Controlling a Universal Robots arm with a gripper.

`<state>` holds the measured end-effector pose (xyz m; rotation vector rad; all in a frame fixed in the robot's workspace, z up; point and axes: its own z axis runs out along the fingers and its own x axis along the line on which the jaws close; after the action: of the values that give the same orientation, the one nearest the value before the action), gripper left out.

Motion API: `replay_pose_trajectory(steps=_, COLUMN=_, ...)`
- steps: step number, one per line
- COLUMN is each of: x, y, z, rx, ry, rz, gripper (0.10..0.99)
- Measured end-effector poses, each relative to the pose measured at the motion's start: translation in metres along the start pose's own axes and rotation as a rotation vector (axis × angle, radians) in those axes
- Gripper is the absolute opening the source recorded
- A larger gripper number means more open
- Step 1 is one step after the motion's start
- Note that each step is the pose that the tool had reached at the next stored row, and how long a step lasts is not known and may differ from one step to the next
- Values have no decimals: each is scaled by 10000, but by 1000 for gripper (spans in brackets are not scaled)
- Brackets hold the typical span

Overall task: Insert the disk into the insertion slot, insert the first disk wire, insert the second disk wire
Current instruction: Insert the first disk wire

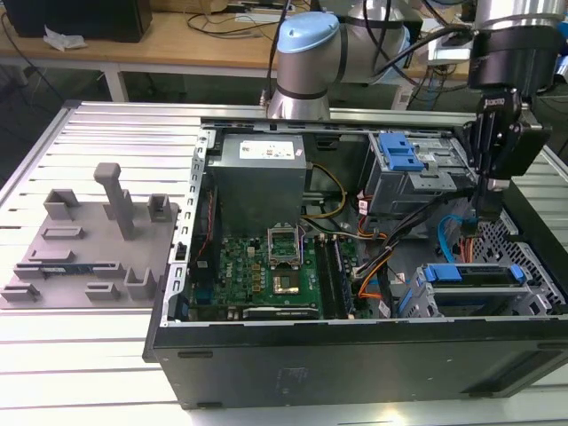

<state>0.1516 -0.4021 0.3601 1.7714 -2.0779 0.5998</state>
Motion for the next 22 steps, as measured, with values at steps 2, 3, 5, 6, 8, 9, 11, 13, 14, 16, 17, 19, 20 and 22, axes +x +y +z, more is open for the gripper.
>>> replay_pose_trajectory(steps=2, x=107, y=-17, z=1, rx=-19, ry=-117, rz=1, gripper=165)
replay_pose_trajectory(steps=3, x=151, y=-24, z=29, rx=-25, ry=-152, rz=2, gripper=165)
replay_pose_trajectory(steps=5, x=191, y=-31, z=62, rx=-41, ry=-260, rz=2, gripper=165)
replay_pose_trajectory(steps=6, x=212, y=-34, z=79, rx=-65, ry=-404, rz=3, gripper=165)
replay_pose_trajectory(steps=8, x=255, y=-41, z=111, rx=-115, ry=-714, rz=7, gripper=165)
replay_pose_trajectory(steps=9, x=271, y=-43, z=123, rx=-139, ry=-855, rz=9, gripper=165)
replay_pose_trajectory(steps=11, x=301, y=-48, z=144, rx=-182, ry=-1114, rz=12, gripper=165)
replay_pose_trajectory(steps=13, x=327, y=-52, z=162, rx=-232, ry=-1431, rz=12, gripper=165)
replay_pose_trajectory(steps=14, x=335, y=-53, z=167, rx=-255, ry=-1581, rz=12, gripper=165)
replay_pose_trajectory(steps=16, x=367, y=-58, z=190, rx=-328, ry=-2045, rz=11, gripper=165)
replay_pose_trajectory(steps=17, x=379, y=-60, z=197, rx=-350, ry=-2189, rz=12, gripper=165)
replay_pose_trajectory(steps=19, x=405, y=-64, z=218, rx=-405, ry=-2543, rz=10, gripper=165)
replay_pose_trajectory(steps=20, x=413, y=-65, z=226, rx=-420, ry=-2659, rz=3, gripper=165)
replay_pose_trajectory(steps=22, x=420, y=-66, z=239, rx=-342, ry=-2833, rz=-236, gripper=165)
